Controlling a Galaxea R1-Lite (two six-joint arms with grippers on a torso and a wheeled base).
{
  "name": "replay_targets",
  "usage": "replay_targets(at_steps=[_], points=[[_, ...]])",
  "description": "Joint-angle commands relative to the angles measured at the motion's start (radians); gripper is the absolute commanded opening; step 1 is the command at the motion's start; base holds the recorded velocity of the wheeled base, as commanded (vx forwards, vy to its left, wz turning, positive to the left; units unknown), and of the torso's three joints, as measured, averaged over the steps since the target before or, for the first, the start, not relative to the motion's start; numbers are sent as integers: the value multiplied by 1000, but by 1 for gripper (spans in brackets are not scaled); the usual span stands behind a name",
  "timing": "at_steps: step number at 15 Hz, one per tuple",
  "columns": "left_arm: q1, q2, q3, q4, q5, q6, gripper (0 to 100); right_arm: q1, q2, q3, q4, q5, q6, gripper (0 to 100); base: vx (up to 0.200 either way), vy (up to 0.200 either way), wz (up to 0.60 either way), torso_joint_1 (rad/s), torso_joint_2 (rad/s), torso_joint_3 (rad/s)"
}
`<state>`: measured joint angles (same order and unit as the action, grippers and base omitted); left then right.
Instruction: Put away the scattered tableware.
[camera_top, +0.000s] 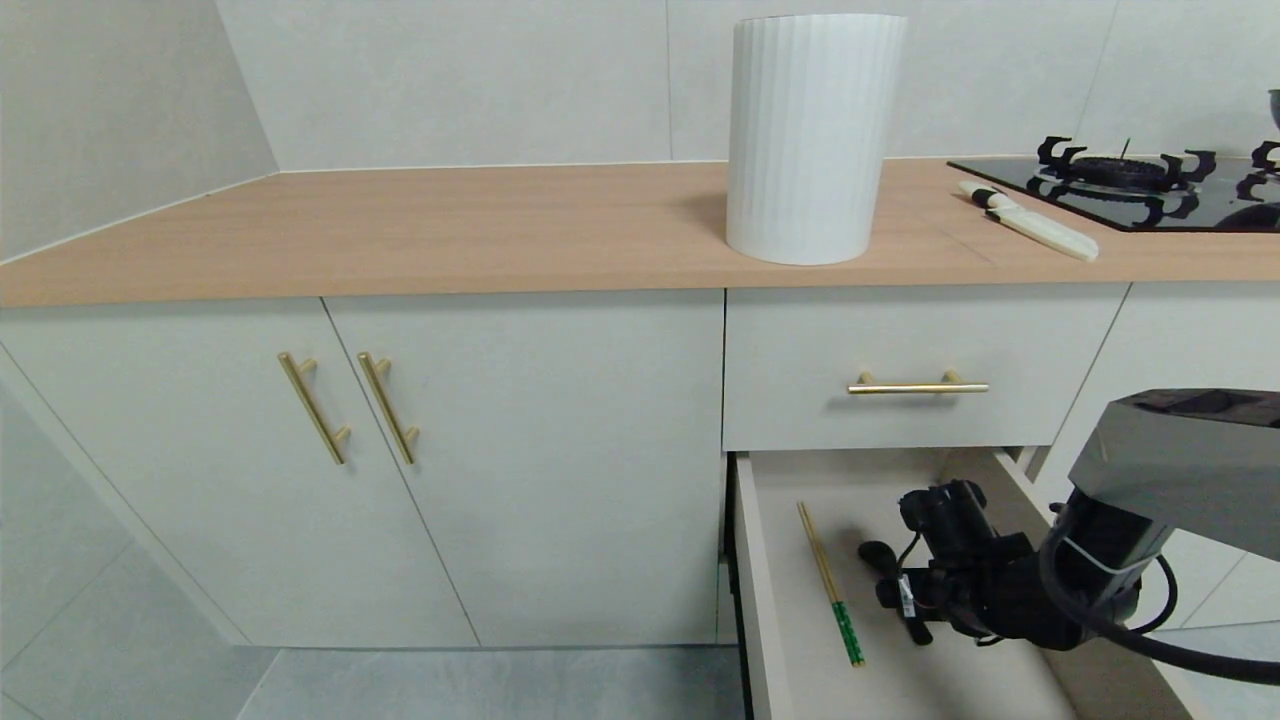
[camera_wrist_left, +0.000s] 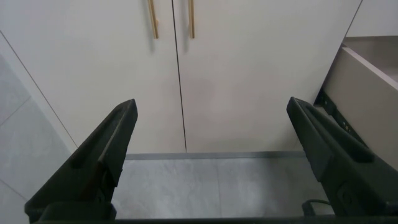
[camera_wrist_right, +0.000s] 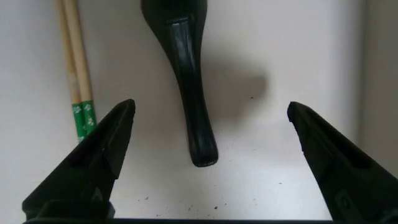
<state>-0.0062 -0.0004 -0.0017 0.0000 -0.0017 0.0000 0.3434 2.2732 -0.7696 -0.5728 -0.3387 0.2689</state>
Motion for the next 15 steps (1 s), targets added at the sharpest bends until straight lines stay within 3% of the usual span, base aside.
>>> replay_targets(at_steps=[1,5,9,11,15], points=[[0,0,0,0,0,0,100,0,-73,21,-1,-6,1,100,0,0,0,0,0,0],[0,0,0,0,0,0,100,3,-314,88,40,33,-10,100,0,0,0,0,0,0],[0,0,0,0,-1,0,100,20,-561,41,402,201,-8,100,0,0,0,0,0,0],[0,0,0,0,0,2,100,42,-618,1,539,211,-5,100,0,0,0,0,0,0],[0,0,2,0,0,0,100,88,-646,13,568,202,-7,100,0,0,0,0,0,0]])
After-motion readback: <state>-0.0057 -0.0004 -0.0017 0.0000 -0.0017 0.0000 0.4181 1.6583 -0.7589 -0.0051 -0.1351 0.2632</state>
